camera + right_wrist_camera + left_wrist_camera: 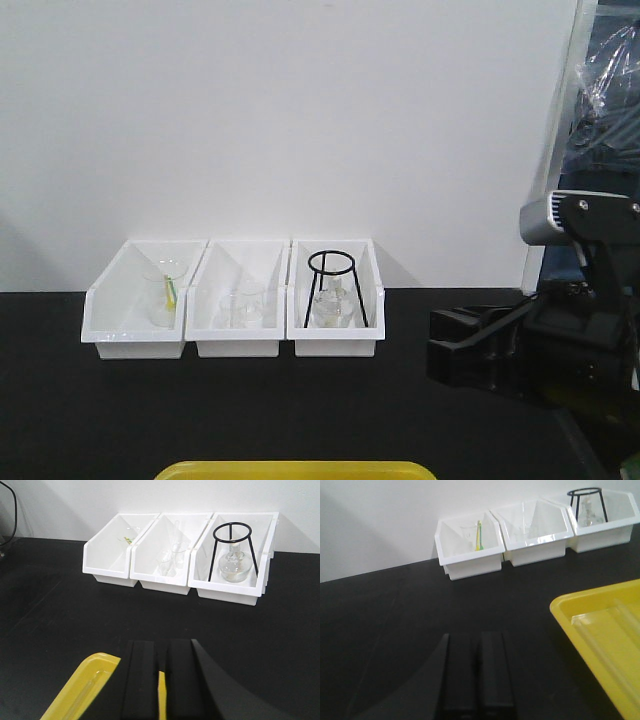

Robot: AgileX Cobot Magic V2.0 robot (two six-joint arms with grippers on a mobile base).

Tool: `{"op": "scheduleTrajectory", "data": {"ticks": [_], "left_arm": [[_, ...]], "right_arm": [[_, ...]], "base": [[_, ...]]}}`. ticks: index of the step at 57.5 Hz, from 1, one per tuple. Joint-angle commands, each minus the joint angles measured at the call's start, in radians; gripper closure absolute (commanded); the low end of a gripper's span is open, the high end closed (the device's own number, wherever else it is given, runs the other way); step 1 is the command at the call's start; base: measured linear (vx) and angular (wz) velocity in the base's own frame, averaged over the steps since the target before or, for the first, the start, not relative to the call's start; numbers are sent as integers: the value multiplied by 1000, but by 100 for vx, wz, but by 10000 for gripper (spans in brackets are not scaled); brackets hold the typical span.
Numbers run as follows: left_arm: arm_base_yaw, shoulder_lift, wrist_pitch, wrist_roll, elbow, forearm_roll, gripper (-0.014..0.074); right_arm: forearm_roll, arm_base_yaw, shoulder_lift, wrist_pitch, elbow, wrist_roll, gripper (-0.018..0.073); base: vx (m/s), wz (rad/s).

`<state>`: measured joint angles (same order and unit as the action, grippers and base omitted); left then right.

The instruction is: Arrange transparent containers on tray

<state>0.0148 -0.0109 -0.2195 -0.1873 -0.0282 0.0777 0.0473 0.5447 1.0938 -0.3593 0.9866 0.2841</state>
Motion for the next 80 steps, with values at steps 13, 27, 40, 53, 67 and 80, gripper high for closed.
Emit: {"op": "scheduleTrajectory", "data": {"ticks": [13,27,40,53,67,80], "left_arm": [[6,-24,54,11,-36,-129,600],[6,-24,54,11,-36,-129,600],[6,-24,54,11,-36,-129,600],[6,-24,54,11,-36,-129,600],[6,-24,54,11,-36,-129,600],[6,-24,54,11,-36,-129,600]], "right_arm": [[13,-6,-19,79,30,-4,394],[13,-6,-19,79,30,-4,394],[46,-6,-27,82,30,-4,394],[65,-65,-105,189,-126,-4,491],[-7,-256,-368,506,-541,-29,573],[-9,-430,-703,423,-823,-224,572]], "base": [[0,0],[0,0],[0,0],[0,0],[0,0],[0,0]]}}
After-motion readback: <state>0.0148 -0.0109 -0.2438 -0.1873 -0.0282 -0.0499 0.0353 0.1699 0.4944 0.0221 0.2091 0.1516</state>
